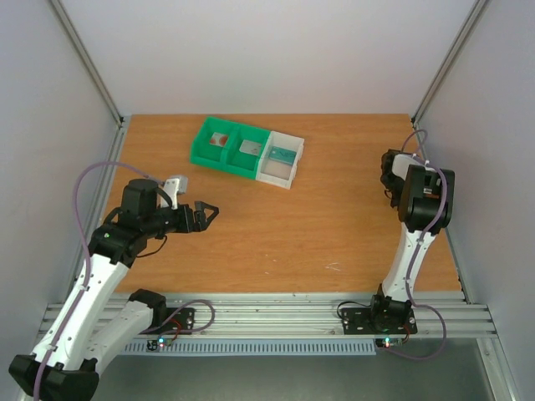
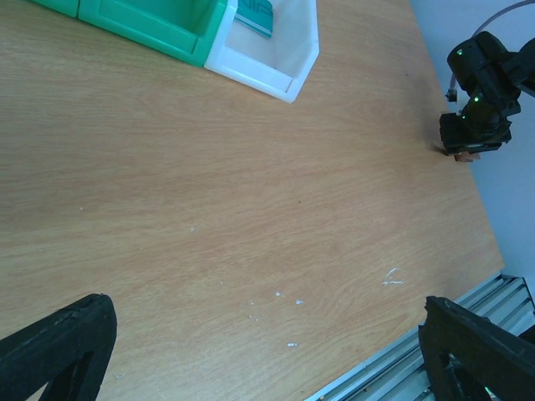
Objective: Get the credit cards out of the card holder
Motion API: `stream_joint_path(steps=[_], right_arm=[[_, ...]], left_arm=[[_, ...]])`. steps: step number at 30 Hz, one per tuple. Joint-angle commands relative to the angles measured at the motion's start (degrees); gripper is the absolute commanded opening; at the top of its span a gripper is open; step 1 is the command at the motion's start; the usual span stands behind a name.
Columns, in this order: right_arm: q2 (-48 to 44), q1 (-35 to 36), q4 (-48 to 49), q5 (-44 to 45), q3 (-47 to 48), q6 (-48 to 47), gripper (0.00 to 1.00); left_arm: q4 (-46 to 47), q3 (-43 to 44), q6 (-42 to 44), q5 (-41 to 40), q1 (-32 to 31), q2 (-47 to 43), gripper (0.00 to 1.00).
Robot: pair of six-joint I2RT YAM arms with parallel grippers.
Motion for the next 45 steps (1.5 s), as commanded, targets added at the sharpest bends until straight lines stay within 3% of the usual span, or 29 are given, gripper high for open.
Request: stream_joint_path(steps=[1,13,24,41,45], right_arm=[[1.7,-2.5,0.8,-1.9,1.7,-0.6,0.39],[4.5,-4.3,1.9,-3.2,2.7,-1.7,0.34],[3.7,-4.3,1.3,-7.3,2.8,-1.9,0.01],[-5.2,1.0,1.4,-15.3,0.7,0.6,0.01],[-5.0,-0.1,-1.5,-9.6,3.9,3.7,0.17]], left_arm=[[0.3,1.2,0.9,-0.9,-0.3,0.3,0.99],[-0.2,1.6,1.2,-1.5,-0.3,0.9,0.99],[-0.4,1.6,1.4,-2.1,-0.3,0.3,0.99],[0.8,0.3,1.0,-4.2,-0.4,-4.3,0.99],[0.5,0.4,1.0,-4.7,-0.3,-5.0,0.99]])
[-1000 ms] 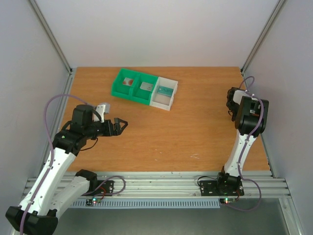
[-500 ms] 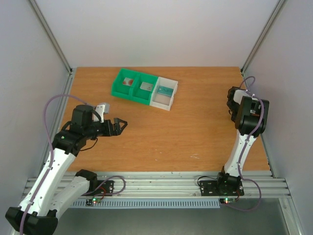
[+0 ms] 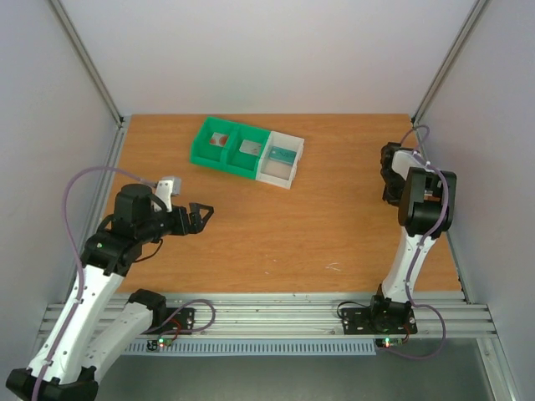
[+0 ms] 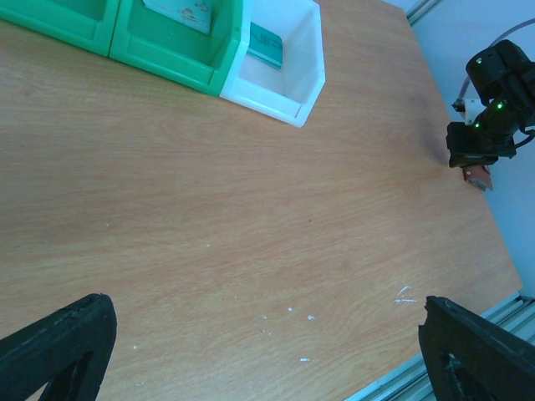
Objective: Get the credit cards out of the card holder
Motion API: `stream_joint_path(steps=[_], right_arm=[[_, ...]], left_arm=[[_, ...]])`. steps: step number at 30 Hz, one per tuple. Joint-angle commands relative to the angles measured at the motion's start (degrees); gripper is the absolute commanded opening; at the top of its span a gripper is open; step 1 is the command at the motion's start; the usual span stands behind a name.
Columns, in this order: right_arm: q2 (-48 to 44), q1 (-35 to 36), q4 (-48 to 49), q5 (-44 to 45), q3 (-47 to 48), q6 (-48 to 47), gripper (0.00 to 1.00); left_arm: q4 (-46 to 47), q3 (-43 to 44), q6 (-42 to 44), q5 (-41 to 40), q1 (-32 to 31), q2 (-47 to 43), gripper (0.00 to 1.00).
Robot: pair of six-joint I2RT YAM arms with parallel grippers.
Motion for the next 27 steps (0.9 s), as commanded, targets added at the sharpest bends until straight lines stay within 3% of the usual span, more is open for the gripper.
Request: stream_joint_path(steps=[1,4,13,27], right_arm=[[-1.8,-1.7,-2.5,4.1,3.8,4.0,0.21],[-1.7,-3.3,-2.7,3.6,5.4,5.0,0.30],[1.5,-7.3,-2.6,-0.3,9.9,4.3,0.38],[7.7,-10.5,-3.5,-1.1,13.4,3.4,0.39]], left_arm=[[1.2,0.3,0.8,-1.2,-0.3,-1.3,0.99],[1.2,0.4,0.8,-1.2,-0.3,-1.4,0.99],[0.9,0.6,1.1,-1.7,-0.3,-0.8,0.99],[0.5,1.0,1.3,-2.8,-0.3,0.0,0.99]])
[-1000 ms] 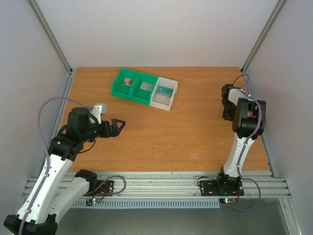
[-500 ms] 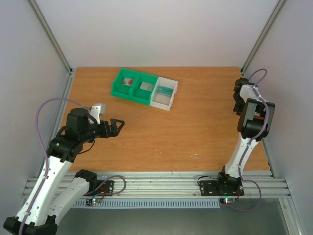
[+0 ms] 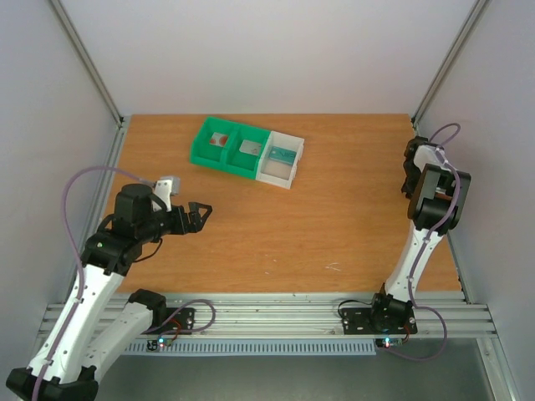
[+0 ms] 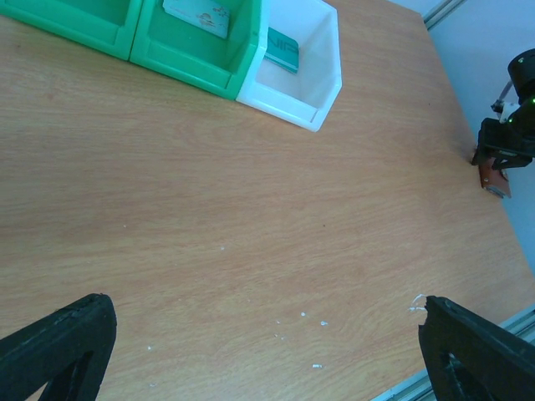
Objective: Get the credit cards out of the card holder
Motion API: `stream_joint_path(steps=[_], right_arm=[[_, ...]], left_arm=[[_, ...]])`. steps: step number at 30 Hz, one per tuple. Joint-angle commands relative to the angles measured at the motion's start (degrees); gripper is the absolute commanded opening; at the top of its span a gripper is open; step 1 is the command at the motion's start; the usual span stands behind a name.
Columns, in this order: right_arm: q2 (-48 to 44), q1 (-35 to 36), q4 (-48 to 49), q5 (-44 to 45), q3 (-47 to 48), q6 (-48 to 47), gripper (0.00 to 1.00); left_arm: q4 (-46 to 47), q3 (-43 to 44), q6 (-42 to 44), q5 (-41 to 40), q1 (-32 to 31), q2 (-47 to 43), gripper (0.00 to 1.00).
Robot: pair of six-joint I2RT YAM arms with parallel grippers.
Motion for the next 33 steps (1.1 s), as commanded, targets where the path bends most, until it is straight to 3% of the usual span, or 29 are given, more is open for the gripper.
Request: stream_joint_path(steps=[1,14,24,33], right_arm=[[1.9,-1.5,-1.2,0.6,1.6,-0.4,0.39],[3.1,-2.7,-1.9,0.3,1.9,-0.8,0.38],[3.6,-2.9,-1.1,-0.5,0.2,-1.5,0.32],[3.5,-2.9,-1.0,-1.6,-0.2,-1.8,0.09]], left_arm=[[0.7,1.0,1.3,-0.5,-0.3,0.2,0.99],[0.8,1.1,1.4,-0.7,-0.3,0.0,0.99],[0.7,1.0,1.4,-0.9,-0.3,-0.4,0.99],[0.6,1.1,1.4,-1.4,-0.3,-1.2,0.99]])
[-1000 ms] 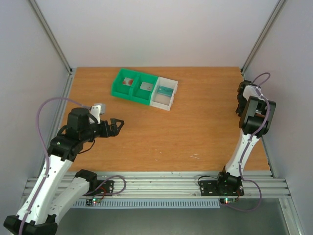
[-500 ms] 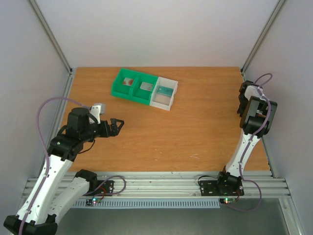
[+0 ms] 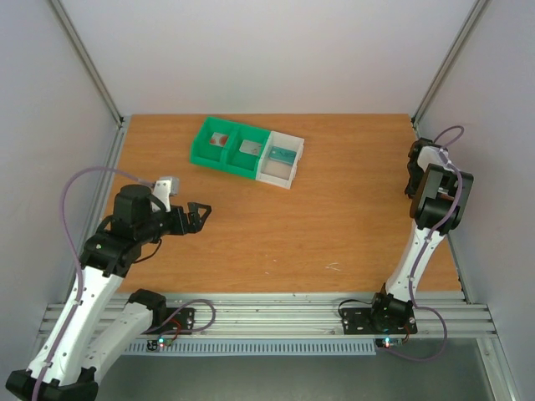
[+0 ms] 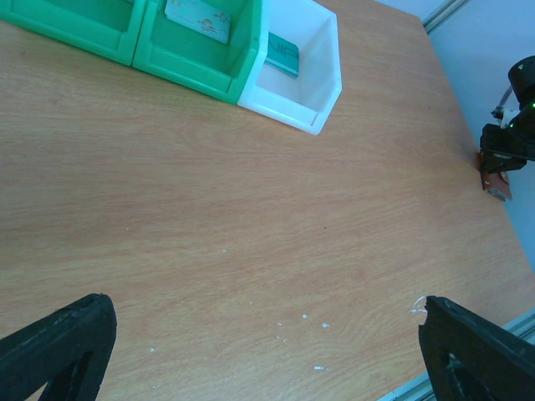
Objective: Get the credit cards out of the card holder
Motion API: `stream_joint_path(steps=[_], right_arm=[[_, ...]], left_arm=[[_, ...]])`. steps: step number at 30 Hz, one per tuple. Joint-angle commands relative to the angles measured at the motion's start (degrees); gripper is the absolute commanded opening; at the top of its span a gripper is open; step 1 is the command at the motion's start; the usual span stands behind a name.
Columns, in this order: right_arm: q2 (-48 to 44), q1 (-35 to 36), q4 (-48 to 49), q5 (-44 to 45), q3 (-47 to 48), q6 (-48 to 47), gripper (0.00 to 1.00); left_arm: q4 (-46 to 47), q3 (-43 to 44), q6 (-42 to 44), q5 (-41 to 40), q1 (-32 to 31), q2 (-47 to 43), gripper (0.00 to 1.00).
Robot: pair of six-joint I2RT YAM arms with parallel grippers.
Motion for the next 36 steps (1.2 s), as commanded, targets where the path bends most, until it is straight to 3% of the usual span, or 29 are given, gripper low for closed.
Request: stream_joint_path(steps=[1,4,26,29,33,36], right_arm=[[1.3,-0.8,-0.2,-2.1,-1.3,-0.2,0.06],[0.5,-0.7,0.4,-4.1,-2.2,-0.3,0.01],[-11.8,10.2,3.7,-22.0,-12.7,-0.1,0.01],[-13.4,10.4,3.9,-19.7,-13.0,-0.4,0.02],[-13.3,10.3,1.2,-7.2,-10.8,1.0,0.20],[-12.2,8.9,0.1,-2.6,-8.5,1.9,0.25]], left_arm=[[0.6,1.1,1.2,-0.8,-0.3,-0.7,0.99],[0.5,1.1,1.2,-0.9,-0.3,-1.0,0.99],[1.0,0.7,1.1,-1.3,-0.3,-2.3,0.99],[1.0,0.6,1.0,-1.2,-0.3,-2.5,0.99],[1.0,0.7,1.0,-0.9,-0.3,-2.6,0.99],[0.8,0.7,1.0,-0.9,-0.3,-2.8,0.99]])
